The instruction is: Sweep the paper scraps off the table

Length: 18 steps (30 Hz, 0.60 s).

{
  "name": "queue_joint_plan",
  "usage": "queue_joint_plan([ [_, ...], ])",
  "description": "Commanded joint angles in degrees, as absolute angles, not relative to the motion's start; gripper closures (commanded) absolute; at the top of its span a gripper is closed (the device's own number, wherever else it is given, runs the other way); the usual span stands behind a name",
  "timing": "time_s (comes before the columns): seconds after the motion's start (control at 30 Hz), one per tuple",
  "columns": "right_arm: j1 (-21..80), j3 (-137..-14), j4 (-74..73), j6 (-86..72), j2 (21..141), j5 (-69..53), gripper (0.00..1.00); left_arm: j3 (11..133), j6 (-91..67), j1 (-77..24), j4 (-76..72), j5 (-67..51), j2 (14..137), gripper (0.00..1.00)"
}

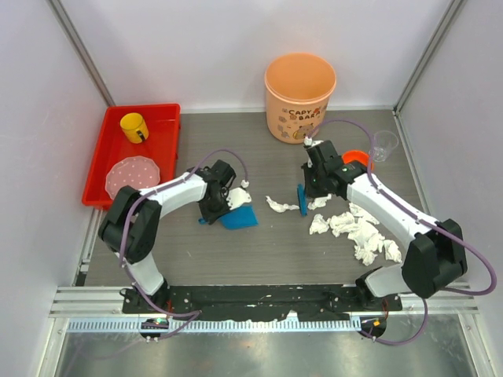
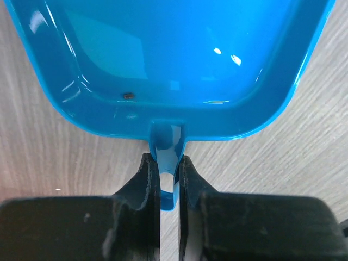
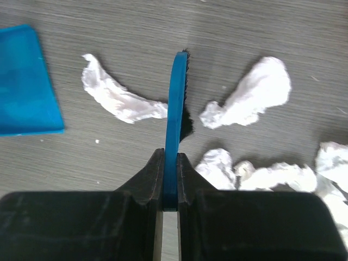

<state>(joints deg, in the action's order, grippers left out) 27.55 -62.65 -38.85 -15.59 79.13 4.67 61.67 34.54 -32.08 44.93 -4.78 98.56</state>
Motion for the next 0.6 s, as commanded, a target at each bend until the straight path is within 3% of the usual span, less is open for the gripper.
queue_joint_plan([
  [0.0,30.2,-62.9,-31.2,-18.5,81.7,2.4,0.99,65.8,34.1,-34.2,42.6,-0.5,101.2,1.00],
  [0.57,38.4,-70.1,-16.8,-24.9,89.8,-11.0,0.99,69.2,32.8,-33.8,40.0,-5.4,103.5,1.00],
])
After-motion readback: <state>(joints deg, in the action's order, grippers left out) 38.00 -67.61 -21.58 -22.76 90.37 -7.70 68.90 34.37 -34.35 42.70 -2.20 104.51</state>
